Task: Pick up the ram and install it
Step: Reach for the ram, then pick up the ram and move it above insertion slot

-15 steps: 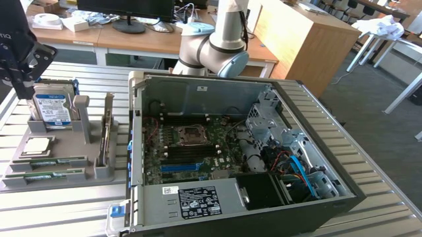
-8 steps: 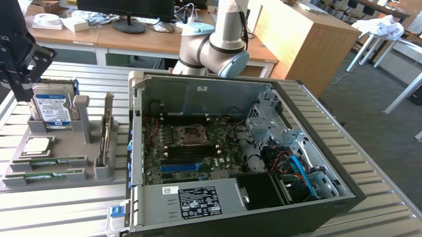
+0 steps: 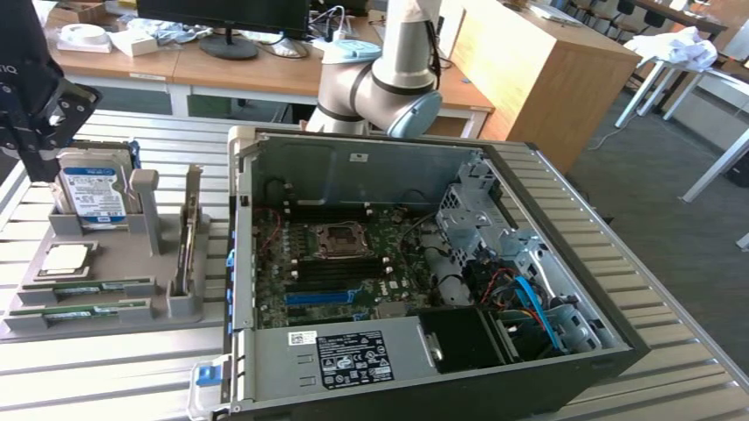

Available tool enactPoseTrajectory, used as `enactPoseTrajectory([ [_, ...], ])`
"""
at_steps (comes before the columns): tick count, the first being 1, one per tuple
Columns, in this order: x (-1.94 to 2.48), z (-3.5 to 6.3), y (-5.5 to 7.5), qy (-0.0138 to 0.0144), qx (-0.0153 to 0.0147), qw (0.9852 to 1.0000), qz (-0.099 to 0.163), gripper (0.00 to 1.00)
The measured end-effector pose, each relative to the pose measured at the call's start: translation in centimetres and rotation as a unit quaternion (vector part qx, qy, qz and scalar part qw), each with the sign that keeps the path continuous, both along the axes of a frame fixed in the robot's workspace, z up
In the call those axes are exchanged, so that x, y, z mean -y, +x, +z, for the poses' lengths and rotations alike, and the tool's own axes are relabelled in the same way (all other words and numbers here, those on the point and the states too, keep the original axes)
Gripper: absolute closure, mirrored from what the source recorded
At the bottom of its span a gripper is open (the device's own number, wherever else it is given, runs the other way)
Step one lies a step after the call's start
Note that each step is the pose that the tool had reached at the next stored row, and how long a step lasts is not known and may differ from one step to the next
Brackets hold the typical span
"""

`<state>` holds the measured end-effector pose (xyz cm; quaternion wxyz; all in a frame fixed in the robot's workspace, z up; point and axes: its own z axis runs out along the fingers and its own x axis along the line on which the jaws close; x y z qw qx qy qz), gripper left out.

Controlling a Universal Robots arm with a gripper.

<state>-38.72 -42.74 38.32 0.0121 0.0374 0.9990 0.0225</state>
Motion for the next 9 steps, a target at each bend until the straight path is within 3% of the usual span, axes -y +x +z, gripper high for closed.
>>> enactPoseTrajectory([
  [3, 0.24, 0.00, 0.27, 0.0000, -0.0001, 1.0000, 0.000, 0.90],
  [9, 0.26, 0.00, 0.31, 0.0000, -0.0001, 1.0000, 0.000, 0.90],
])
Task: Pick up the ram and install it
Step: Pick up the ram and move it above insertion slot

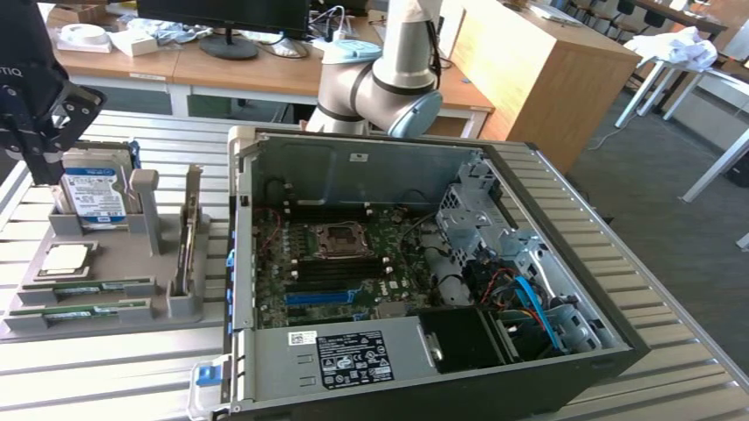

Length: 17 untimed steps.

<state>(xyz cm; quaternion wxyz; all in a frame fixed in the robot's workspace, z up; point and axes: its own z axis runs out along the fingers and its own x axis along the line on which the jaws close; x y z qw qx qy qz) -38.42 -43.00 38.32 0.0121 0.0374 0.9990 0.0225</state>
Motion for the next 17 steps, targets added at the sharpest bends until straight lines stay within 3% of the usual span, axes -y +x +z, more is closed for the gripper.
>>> enactPoseTrajectory([
  [10, 0.00, 0.00, 0.00, 0.0000, 0.0000, 1.0000, 0.001, 0.90],
  [17, 0.00, 0.00, 0.00, 0.0000, 0.0000, 0.9998, 0.019, 0.90],
])
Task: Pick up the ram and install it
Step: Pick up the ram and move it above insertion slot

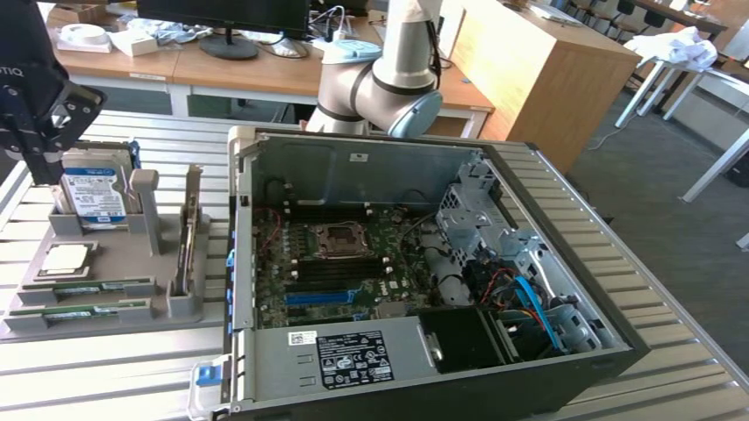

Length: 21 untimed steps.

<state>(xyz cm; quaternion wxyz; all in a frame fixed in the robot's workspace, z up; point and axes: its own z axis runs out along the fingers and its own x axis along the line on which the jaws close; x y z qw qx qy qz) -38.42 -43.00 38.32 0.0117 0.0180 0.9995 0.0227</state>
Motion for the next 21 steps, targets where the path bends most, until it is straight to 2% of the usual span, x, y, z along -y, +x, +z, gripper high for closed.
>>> enactPoseTrajectory([
  [11, 0.00, -0.01, 0.00, 0.0000, 0.0000, 0.9994, 0.034, 0.90],
  [21, 0.00, -0.03, 0.00, 0.0000, 0.0000, 0.9983, 0.058, 0.90],
])
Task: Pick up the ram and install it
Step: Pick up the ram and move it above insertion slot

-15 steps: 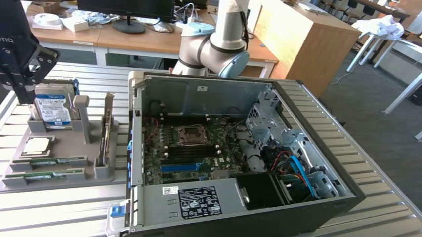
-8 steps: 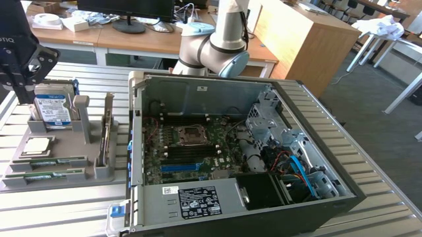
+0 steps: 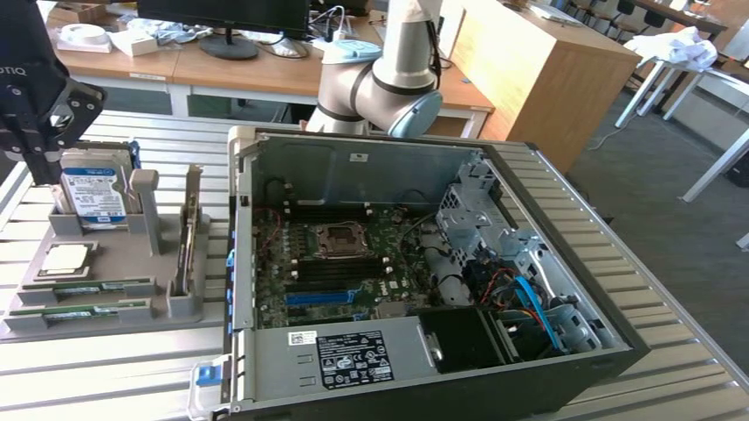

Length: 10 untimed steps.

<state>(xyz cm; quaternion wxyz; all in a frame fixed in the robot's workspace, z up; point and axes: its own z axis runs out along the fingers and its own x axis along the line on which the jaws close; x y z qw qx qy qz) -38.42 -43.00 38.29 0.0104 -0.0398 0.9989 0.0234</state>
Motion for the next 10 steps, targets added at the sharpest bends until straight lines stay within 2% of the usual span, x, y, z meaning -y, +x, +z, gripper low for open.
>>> enactPoseTrajectory([
  [8, 0.00, 0.00, 0.00, 0.0000, 0.0000, 0.9997, 0.024, 0.90],
  [10, 0.00, 0.00, 0.00, 0.0000, 0.0000, 0.9989, 0.047, 0.90],
])
